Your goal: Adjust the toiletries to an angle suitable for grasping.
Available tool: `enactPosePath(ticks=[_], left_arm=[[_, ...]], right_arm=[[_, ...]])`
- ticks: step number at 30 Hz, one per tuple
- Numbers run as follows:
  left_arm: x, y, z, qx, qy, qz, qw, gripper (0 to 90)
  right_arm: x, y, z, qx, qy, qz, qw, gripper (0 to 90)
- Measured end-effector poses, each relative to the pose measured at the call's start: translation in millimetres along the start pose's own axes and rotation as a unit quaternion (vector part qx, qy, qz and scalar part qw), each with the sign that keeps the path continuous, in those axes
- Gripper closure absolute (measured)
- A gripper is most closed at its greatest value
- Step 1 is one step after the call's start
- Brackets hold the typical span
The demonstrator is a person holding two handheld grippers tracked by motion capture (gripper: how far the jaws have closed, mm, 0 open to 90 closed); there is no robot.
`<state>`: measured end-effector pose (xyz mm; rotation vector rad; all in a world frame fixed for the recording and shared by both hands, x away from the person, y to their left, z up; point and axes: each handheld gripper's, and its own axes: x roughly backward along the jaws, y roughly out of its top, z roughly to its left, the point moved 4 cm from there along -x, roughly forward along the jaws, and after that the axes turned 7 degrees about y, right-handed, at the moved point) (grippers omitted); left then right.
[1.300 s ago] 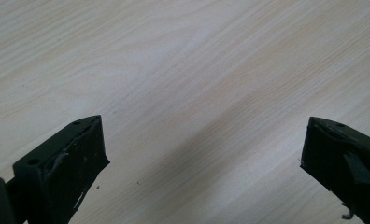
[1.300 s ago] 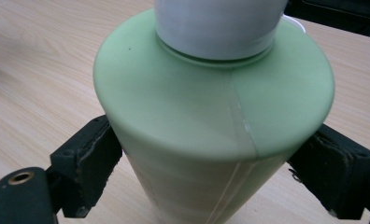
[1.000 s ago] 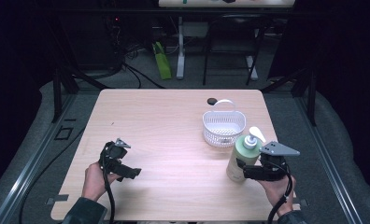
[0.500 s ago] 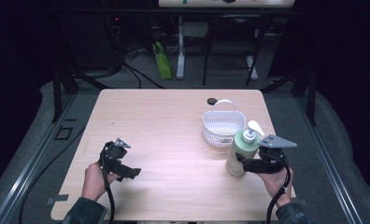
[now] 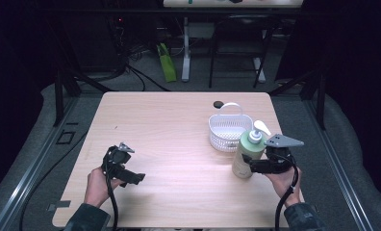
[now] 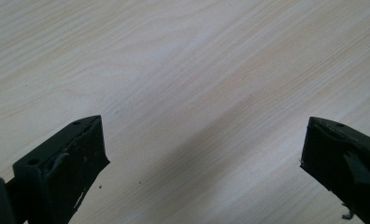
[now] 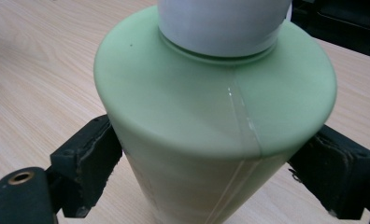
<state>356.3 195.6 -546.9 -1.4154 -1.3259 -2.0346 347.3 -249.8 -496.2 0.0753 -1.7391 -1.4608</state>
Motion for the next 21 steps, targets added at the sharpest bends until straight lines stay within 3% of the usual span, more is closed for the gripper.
enactPosePath(ticks=[17, 21], left_arm=[[0.0, 0.2, -0.1, -0.001, -0.001, 0.000, 1.0000, 0.0], [0.2, 0.3, -0.5, -0.001, -0.002, 0.001, 1.0000, 0.0]], right_arm=[[-3.3, 3.4, -3.4, -0.003, -0.003, 0.008, 1.0000, 11.3], [-3.7, 3.5, -2.5, -0.018, 0.003, 0.025, 0.9995, 3.1]])
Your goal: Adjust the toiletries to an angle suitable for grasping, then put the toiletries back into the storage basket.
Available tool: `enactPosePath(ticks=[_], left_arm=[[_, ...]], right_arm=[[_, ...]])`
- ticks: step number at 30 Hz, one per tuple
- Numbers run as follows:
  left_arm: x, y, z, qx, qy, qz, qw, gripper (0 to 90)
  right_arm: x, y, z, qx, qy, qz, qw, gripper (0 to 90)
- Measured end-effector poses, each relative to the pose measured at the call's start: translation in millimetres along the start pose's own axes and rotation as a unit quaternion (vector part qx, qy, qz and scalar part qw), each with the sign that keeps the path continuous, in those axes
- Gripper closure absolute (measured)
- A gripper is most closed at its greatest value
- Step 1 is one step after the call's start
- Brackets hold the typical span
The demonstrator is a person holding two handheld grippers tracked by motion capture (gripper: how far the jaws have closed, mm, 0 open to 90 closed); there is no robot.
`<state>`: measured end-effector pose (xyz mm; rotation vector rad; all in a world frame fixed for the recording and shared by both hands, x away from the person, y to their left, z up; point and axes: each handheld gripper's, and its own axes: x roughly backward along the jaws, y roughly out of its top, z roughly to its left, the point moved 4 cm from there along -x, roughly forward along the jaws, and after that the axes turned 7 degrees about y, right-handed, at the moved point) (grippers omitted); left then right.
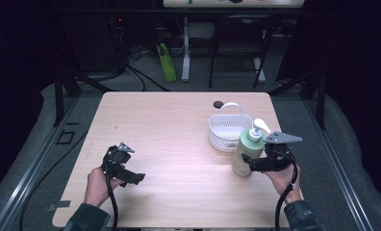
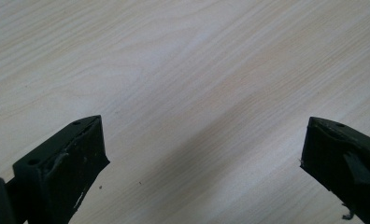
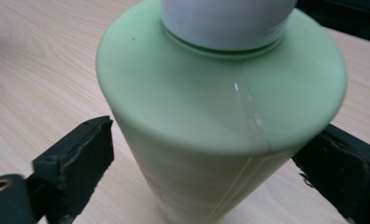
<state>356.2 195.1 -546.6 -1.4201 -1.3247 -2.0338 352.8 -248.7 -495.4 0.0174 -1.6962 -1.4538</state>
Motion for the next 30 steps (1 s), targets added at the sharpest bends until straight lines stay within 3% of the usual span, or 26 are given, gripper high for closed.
enactPosePath(ticks=[16, 30], left_arm=[[0.4, 0.0, -0.8, -0.002, -0.001, -0.001, 1.0000, 0.0], [-0.3, 0.3, -2.0, -0.003, 0.000, -0.002, 1.0000, 0.0]], right_arm=[[9.3, 4.8, 3.7, -0.012, 0.000, 0.004, 0.9999, 0.0], [14.4, 11.0, 2.5, -0.014, 0.004, -0.031, 0.9994, 0.0]])
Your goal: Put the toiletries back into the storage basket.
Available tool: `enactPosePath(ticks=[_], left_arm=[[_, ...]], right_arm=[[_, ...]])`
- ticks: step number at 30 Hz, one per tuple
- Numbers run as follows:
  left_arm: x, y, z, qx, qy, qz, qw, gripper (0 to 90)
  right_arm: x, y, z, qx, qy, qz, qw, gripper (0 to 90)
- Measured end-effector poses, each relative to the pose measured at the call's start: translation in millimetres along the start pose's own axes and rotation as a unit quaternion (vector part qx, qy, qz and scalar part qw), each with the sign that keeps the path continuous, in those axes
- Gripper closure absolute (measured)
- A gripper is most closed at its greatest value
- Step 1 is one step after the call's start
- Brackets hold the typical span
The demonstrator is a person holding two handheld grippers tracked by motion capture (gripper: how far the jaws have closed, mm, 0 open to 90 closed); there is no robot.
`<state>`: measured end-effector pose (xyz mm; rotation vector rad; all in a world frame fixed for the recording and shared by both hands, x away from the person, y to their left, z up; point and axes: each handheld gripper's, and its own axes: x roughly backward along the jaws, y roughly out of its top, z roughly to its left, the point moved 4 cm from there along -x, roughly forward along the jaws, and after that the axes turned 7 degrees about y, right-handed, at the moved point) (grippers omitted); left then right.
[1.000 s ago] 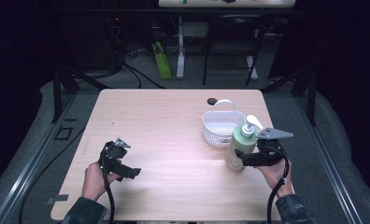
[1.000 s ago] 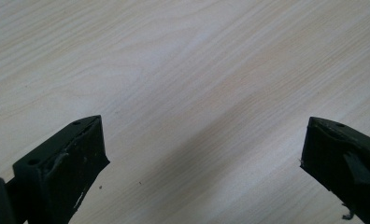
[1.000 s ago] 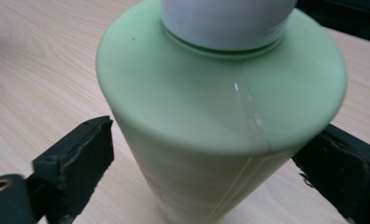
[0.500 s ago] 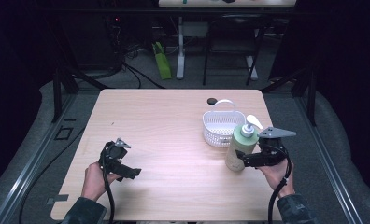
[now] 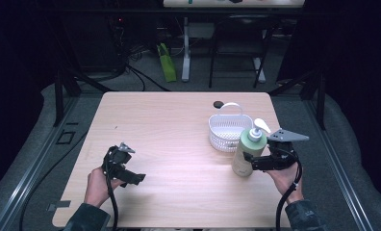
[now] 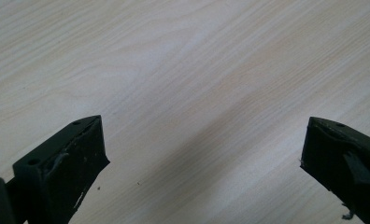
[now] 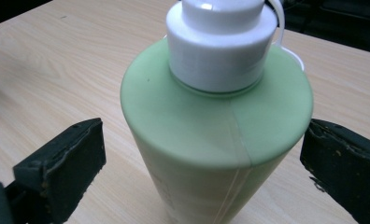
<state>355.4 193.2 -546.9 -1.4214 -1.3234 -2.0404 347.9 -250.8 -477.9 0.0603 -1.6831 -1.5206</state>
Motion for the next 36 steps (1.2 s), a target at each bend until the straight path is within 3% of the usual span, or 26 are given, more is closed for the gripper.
enactPosePath(ticks=[8, 20, 30, 36], left_arm=[[0.5, 0.5, -0.3, 0.000, -0.005, -0.004, 1.0000, 0.0], [-0.1, 0.4, -0.4, -0.002, -0.005, -0.001, 1.0000, 0.0], [-0.8, 0.4, -0.6, -0.004, -0.004, 0.001, 1.0000, 0.0], [-1.1, 0.4, -0.7, -0.004, -0.005, 0.001, 1.0000, 0.0]], right_arm=[[7.6, 9.9, 1.9, -0.004, -0.007, -0.038, 0.9993, 0.0], [10.1, 21.4, 3.9, 0.002, -0.005, -0.072, 0.9974, 3.9], [14.7, 30.0, 2.4, -0.003, -0.008, -0.111, 0.9938, 32.3], [16.7, 32.2, 0.7, -0.004, -0.007, -0.128, 0.9917, 43.5]])
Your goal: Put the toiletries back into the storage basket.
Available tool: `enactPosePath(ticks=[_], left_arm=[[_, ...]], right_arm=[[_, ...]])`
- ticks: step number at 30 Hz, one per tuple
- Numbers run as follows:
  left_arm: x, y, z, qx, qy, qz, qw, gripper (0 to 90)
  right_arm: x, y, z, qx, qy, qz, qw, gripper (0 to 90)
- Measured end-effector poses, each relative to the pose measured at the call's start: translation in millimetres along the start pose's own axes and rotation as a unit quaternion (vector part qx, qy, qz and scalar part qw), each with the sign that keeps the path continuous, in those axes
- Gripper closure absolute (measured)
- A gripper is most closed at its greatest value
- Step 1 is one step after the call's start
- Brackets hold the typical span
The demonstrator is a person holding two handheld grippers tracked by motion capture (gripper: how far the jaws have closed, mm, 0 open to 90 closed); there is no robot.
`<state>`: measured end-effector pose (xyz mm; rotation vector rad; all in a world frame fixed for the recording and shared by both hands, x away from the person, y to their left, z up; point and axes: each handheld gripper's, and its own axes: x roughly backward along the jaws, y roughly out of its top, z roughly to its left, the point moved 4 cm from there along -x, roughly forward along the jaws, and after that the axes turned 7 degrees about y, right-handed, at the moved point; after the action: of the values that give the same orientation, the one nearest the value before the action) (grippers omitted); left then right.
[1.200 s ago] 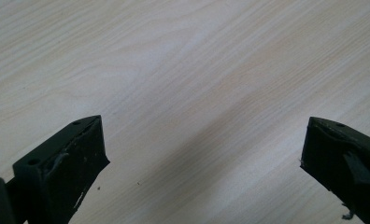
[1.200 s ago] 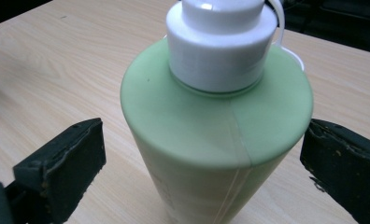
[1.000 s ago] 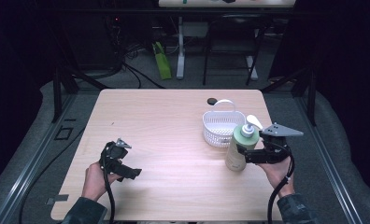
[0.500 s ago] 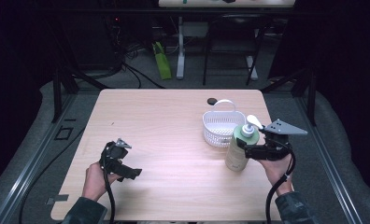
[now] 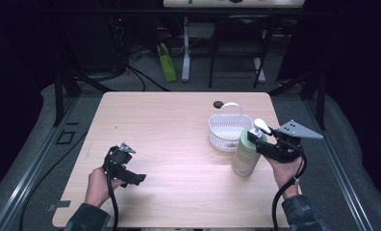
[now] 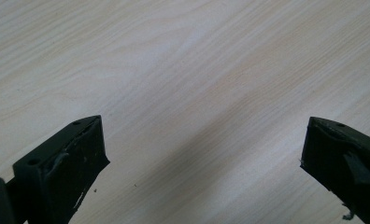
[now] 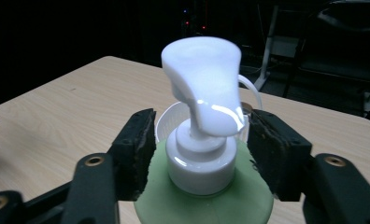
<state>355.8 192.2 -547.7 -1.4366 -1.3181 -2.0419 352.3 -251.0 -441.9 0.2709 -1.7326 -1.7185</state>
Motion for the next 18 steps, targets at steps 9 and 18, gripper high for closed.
enactPosePath(ticks=[9, 18], left_arm=[[0.1, -0.1, 0.2, 0.000, 0.001, 0.001, 1.0000, 0.0], [0.2, -0.1, -0.2, -0.001, -0.001, 0.001, 1.0000, 0.0]], right_arm=[[2.6, 3.2, 0.9, 0.008, 0.002, -0.025, 0.9996, 57.3], [4.2, 5.0, 1.5, 0.007, 0.014, -0.043, 0.9990, 66.3]])
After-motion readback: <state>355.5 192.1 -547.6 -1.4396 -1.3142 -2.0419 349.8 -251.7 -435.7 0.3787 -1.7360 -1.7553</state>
